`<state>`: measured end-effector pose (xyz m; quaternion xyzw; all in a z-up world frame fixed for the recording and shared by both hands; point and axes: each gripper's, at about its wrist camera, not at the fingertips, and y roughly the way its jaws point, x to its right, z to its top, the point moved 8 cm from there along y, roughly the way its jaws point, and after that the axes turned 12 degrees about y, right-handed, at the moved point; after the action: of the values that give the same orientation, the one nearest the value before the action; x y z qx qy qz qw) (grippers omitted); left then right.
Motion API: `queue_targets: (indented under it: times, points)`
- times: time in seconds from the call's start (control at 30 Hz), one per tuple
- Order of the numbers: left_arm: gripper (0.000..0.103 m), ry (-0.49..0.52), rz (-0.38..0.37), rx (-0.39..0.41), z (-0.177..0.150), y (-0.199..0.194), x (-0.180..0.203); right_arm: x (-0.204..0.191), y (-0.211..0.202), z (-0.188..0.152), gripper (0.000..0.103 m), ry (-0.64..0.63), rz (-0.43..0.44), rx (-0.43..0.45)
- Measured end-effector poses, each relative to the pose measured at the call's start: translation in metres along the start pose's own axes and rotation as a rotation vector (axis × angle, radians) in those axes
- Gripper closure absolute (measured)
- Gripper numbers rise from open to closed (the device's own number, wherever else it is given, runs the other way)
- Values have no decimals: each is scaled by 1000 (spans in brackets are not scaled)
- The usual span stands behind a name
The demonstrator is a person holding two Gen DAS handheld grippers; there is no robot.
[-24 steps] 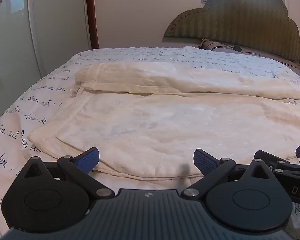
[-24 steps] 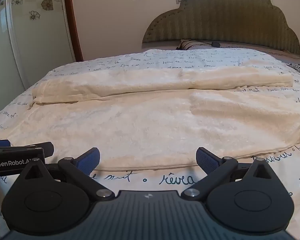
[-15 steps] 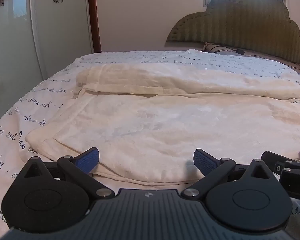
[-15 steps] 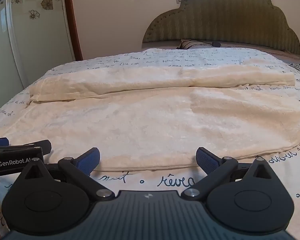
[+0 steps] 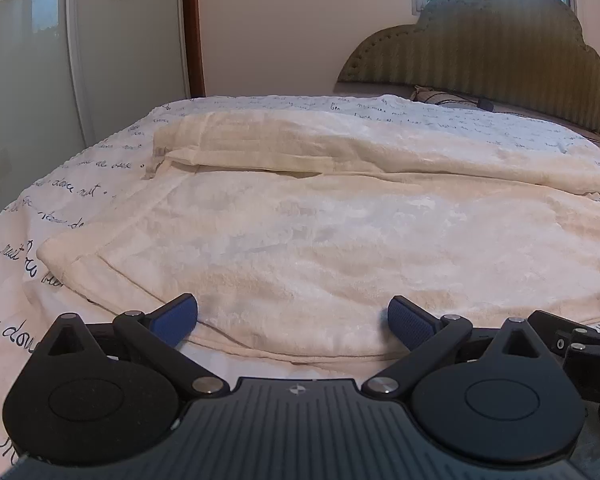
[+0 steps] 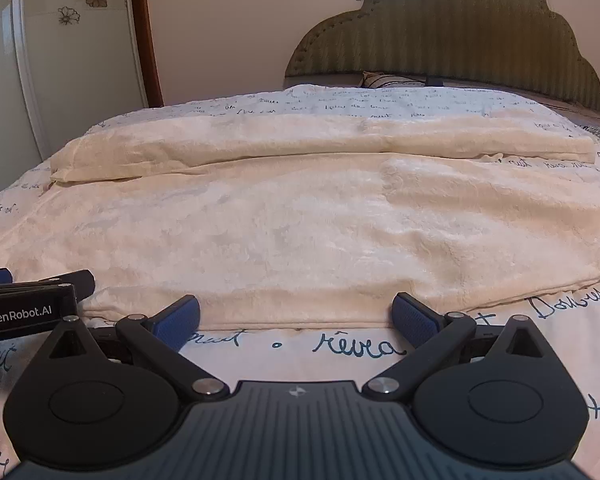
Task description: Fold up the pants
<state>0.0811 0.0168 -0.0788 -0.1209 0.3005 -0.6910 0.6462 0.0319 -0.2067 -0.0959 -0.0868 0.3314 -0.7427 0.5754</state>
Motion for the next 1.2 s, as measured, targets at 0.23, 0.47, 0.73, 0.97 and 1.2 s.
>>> queue_targets:
  times: [0.23,0.47,0.73,0.97,1.2]
  points:
    - [0,4,7,-2,-1,2,-1,-1,0,-1,0,-11,-6,2]
    - [0,-1,3,-2,-2,3,0,-1,0,-1,0,-7,-3,4]
    - [0,0,6,0,-3,3,2,-1,0,-1,0,-7,-4,5]
    - [0,0,6,1,-4,4,2,-1,0,-1,0,-6,-4,6]
    - [0,0,6,1,-4,4,2,-1,0,-1,0,-6,-4,6]
